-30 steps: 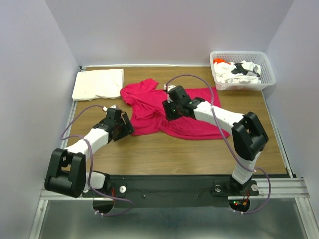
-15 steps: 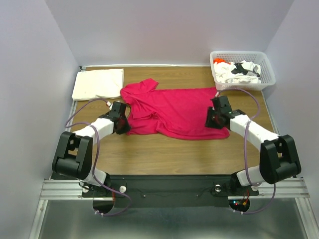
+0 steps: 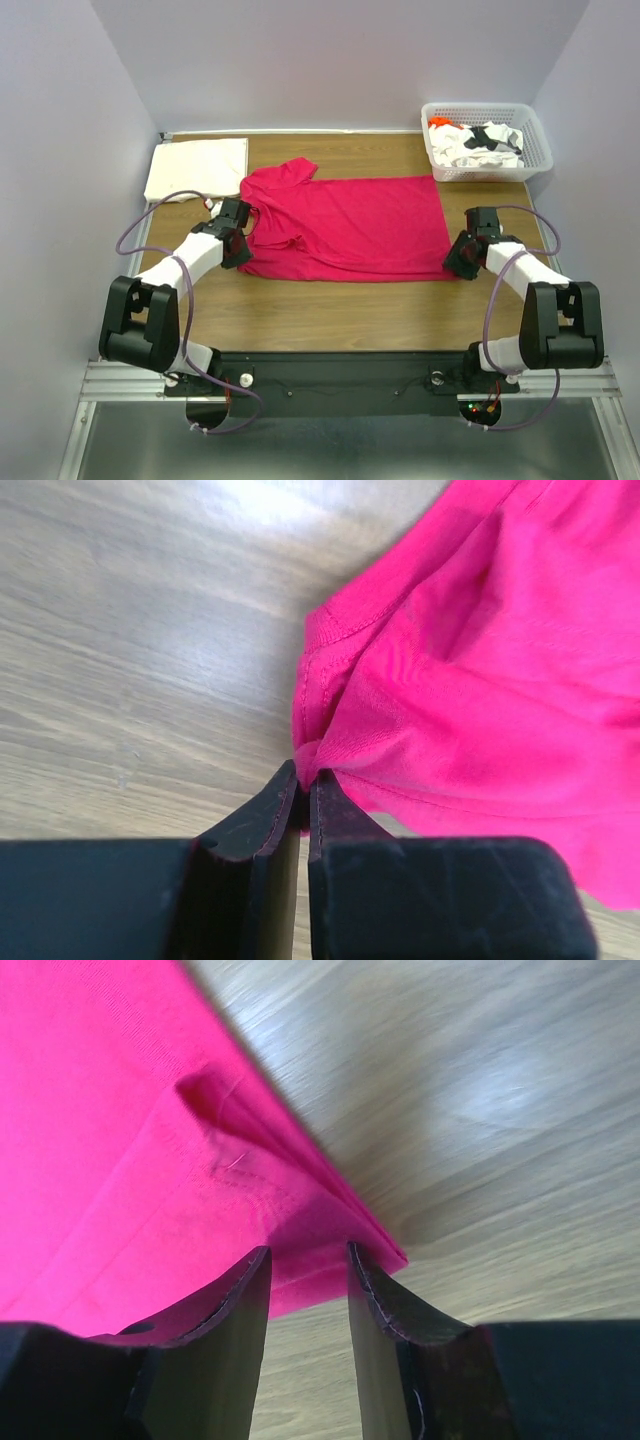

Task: Fold and stack the t-shirts
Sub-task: Flatten the tshirt out

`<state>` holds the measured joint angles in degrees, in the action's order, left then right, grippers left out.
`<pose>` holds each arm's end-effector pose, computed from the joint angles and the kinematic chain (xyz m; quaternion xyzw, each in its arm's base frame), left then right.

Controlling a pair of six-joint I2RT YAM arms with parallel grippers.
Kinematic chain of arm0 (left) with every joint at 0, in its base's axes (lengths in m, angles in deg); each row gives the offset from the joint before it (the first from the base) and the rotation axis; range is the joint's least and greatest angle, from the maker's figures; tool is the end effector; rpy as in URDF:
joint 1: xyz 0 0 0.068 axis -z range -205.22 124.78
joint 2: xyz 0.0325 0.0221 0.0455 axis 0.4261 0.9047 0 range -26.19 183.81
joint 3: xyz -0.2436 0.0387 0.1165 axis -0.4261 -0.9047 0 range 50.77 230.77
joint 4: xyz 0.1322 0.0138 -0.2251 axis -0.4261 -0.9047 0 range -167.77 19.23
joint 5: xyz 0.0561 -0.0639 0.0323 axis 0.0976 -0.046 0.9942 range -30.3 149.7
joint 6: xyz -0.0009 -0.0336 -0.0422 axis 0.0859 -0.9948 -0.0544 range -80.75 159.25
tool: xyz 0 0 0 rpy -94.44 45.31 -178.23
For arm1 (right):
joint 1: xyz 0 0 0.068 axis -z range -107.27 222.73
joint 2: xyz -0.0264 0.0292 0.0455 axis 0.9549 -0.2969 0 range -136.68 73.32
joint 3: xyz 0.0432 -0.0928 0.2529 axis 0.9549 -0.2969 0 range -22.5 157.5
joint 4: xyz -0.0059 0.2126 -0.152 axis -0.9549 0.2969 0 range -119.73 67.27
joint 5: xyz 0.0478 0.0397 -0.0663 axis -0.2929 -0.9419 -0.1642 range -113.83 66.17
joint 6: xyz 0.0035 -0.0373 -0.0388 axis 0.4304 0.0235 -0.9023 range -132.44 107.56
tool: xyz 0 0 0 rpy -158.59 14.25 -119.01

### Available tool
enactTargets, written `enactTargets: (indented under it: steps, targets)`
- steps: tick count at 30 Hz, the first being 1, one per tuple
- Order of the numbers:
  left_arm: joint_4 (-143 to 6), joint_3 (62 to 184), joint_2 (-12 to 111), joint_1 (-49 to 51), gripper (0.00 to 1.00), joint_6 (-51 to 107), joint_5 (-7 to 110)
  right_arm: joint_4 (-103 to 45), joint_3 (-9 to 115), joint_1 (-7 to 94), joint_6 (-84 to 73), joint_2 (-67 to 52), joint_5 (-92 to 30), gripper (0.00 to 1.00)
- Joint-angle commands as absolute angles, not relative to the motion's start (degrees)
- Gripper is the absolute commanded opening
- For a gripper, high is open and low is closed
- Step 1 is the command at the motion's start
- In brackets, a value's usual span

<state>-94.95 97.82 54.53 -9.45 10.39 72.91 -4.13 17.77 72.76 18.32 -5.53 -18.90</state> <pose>0.2644 -0.0662 0.1961 -0.1404 0.9447 -0.0022 0.2964 0.2456 -0.0032 0.1681 0.2678 0.9363 0.0187 0.2263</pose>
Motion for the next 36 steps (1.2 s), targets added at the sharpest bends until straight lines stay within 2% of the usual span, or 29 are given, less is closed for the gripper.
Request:
enactTargets:
  steps: [1, 10, 13, 16, 17, 19, 20, 21, 22, 23, 24, 28, 31, 36]
  targets:
    - [-98.45, 100.51, 52.55, -9.84, 0.15, 10.07, 75.78, -2.93, 16.52, 77.02, 19.81, -4.47, -17.85, 0.42]
    - [-101.79, 100.51, 50.36, -10.19, 0.15, 9.02, 72.27, -1.61, 20.56, 79.85, 16.22, -3.24, -19.08, 0.43]
    - [-103.37, 101.13, 48.43, -10.19, 0.2, 9.46, 71.56, -0.64, 22.94, 79.76, 13.49, -2.97, -21.27, 0.43]
    - [-103.9, 100.69, 47.37, -10.19, 0.33, 9.63, 70.51, -0.02, 24.78, 79.76, 12.34, -1.66, -23.12, 0.43]
    - [-103.73, 99.91, 47.11, -10.19, 0.42, 9.55, 70.25, -0.02, 25.31, 79.76, 11.64, -1.3, -23.56, 0.43]
    - [-103.46, 99.55, 46.93, -10.19, 0.54, 9.46, 69.63, -0.02, 26.45, 79.67, 10.5, -1.04, -27.76, 0.43]
    - [-103.46, 99.46, 46.58, -10.28, 0.65, 9.02, 69.63, -0.02, 27.85, 79.32, 8.93, -0.95, -29.52, 0.42]
    - [-103.46, 99.46, 46.32, -10.19, 0.7, 9.02, 69.37, -0.2, 28.65, 78.88, 8.04, -0.95, -31.28, 0.42]
    - [-103.55, 99.46, 45.88, -10.19, 0.76, 8.84, 69.28, -0.46, 29.44, 76.53, 7.08, -1.04, -33.65, 0.42]
    - [-103.55, 99.72, 44.83, -10.19, 0.87, 8.58, 69.28, -0.81, 30.84, 73.29, 5.85, -1.21, -34.37, 0.41]
    - [-103.64, 99.98, 44.39, -10.19, 0.89, 8.58, 69.28, -0.99, 31.72, 73.26, 5.4, -1.39, -34.38, 0.41]
    - [-103.2, 101.04, 41.57, -10.1, 0.89, 7.61, 67.62, -4.15, 33.92, 61.23, 4.08, -3.14, -36.74, 0.39]
    - [-101.18, 100.87, 40.52, -9.49, 0.83, 7.26, 64.37, -6.61, 35.24, 55.61, 2.76, -6.47, -36.58, 0.39]
    - [-97.41, 100.34, 43.14, -6.24, 0.74, 7.96, 60.94, -6.7, 36.73, 54.54, -1.35, -11.31, -38.94, 0.33]
